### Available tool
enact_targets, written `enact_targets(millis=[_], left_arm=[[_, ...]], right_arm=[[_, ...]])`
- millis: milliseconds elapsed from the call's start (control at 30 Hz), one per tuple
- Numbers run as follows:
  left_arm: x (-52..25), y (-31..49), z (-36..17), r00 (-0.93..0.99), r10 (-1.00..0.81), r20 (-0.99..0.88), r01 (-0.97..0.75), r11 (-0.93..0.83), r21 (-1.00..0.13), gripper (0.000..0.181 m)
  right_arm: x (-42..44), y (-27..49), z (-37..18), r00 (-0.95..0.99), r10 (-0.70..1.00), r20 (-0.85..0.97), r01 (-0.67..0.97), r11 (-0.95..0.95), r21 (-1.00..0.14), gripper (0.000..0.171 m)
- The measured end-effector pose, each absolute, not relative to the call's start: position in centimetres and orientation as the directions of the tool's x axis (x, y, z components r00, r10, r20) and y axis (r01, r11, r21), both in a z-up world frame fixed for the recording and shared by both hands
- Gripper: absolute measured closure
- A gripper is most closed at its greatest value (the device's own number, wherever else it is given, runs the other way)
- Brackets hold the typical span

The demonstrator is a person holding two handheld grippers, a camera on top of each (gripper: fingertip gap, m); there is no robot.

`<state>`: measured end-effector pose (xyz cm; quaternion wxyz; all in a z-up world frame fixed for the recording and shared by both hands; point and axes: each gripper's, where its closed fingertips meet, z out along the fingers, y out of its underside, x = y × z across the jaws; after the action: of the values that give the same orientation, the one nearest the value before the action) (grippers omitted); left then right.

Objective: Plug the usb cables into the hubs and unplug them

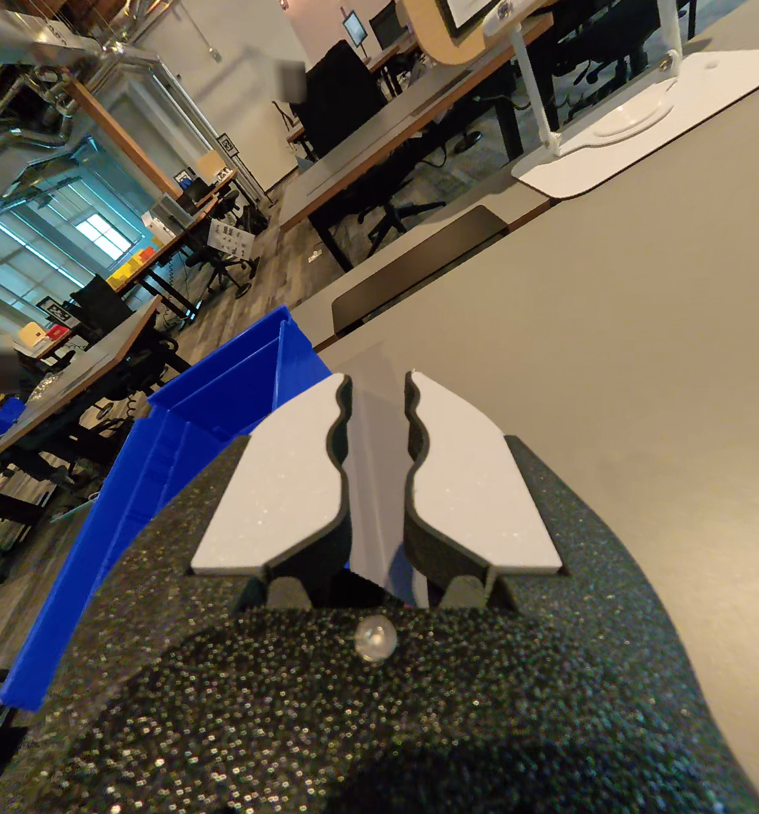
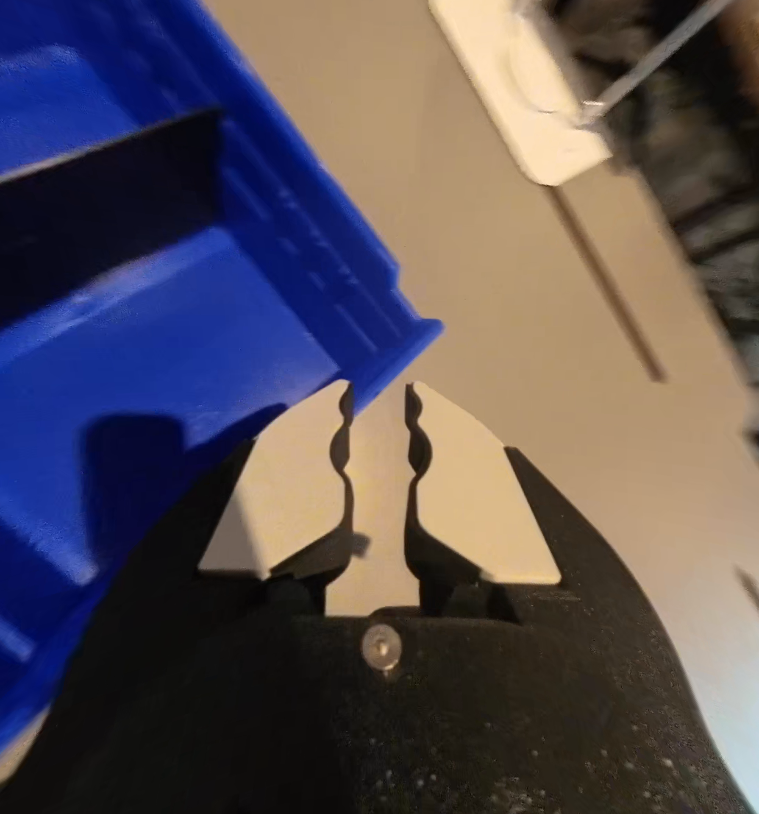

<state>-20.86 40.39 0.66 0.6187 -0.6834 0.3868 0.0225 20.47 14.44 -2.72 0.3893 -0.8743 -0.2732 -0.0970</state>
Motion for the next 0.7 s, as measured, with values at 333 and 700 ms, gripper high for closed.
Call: enact_targets(millis=[333, 700], left_arm=[[-20.7, 40.4, 0.2, 0.69, -0.514, -0.509, -0.567, 0.053, -0.822, 0.159], [-20.5, 40.3, 0.1, 0.685, -0.522, -0.508, -0.567, 0.055, -0.822, 0.16]], right_arm=[[18.3, 14.3, 3.2, 0.851, 0.368, 0.375, 0.486, -0.28, -0.828, 0.133], [8.1, 7.9, -6.9, 0.44, 0.837, 0.324, 0.872, -0.313, -0.376, 0.155]])
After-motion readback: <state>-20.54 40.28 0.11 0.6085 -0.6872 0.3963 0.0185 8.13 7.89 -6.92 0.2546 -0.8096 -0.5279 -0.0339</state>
